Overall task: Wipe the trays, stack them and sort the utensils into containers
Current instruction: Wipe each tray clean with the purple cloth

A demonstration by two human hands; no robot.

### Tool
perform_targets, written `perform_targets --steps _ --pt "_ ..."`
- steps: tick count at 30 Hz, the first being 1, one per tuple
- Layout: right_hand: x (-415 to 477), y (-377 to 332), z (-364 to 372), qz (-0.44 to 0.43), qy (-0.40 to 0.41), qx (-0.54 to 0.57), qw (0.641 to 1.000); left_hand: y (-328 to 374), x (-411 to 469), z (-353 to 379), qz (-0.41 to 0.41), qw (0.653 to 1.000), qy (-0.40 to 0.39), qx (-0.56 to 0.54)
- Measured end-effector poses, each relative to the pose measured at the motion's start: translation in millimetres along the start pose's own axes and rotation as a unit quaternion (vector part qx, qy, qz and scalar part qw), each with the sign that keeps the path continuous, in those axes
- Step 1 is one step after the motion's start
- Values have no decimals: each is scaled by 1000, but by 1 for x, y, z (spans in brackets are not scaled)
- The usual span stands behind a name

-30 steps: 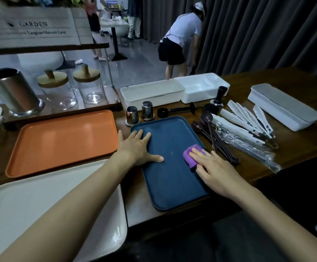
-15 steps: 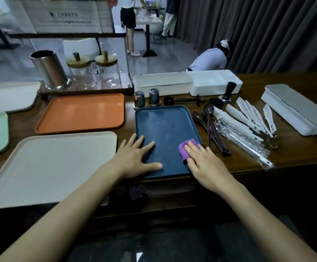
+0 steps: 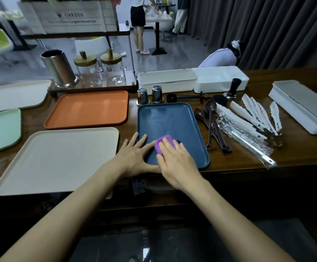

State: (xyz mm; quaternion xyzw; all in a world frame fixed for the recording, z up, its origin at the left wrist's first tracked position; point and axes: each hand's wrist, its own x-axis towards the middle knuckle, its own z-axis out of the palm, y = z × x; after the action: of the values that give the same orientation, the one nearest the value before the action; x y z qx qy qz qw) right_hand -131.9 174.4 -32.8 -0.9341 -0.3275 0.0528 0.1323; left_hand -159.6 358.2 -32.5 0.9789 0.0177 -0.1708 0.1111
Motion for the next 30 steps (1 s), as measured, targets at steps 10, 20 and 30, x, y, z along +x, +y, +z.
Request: perform_targets --steps 10,20,30 --pt "-44 61 -22 43 6 -8 999 0 -3 -2 -6 1000 0 -11" --pt "-40 66 -23 60 0 -31 998 1 -10 4 -3 999 0 -35" --pt "46 77 -31 59 -12 -60 996 1 -12 2 1 999 -6 -50"
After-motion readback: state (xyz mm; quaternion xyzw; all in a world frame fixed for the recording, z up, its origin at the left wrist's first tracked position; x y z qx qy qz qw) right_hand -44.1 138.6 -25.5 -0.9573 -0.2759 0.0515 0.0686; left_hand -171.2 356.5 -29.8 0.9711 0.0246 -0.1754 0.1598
